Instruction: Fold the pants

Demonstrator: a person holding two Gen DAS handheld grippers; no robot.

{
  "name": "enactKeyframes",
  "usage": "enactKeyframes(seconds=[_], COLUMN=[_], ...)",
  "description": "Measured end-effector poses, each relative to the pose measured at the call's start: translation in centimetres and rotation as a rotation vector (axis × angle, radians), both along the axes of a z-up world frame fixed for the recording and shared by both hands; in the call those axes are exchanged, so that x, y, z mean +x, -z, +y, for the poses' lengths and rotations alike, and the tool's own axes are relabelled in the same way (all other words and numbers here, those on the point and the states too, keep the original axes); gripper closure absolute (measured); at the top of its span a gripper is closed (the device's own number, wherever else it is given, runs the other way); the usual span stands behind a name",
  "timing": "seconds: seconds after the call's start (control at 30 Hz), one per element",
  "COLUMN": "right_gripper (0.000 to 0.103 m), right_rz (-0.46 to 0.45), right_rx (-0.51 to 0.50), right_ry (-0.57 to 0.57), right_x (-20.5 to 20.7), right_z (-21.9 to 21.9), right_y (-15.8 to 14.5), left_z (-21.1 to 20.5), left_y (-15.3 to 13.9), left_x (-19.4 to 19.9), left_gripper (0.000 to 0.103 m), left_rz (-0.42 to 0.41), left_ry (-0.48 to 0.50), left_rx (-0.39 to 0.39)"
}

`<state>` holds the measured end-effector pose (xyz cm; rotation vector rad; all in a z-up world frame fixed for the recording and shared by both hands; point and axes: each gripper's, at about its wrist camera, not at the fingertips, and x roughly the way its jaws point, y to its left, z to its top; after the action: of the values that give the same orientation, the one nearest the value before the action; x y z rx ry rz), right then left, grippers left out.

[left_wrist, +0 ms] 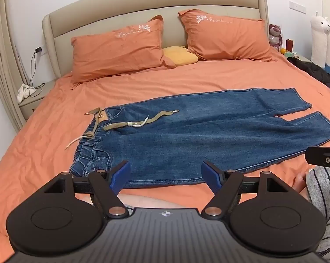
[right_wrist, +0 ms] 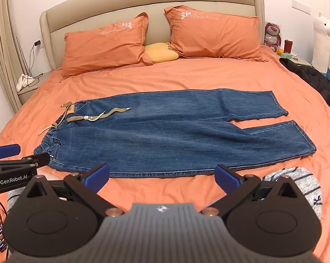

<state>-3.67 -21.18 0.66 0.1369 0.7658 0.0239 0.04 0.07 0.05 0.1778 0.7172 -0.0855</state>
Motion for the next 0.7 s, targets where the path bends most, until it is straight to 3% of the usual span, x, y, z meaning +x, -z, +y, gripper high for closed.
enactKeyframes(seconds=[0.7], right_gripper=[0.005], right_rz=[0.010], right_rx=[-0.016], right_ry=[-0.004], right_x=[0.06], right_z=[0.16], right_y=[-0.26], left_z=[0.12], left_y=[0.08], left_x=[0.02], left_gripper=[0.016], left_rz=[-0.002], left_ry=[-0.004], left_rx=[0.004])
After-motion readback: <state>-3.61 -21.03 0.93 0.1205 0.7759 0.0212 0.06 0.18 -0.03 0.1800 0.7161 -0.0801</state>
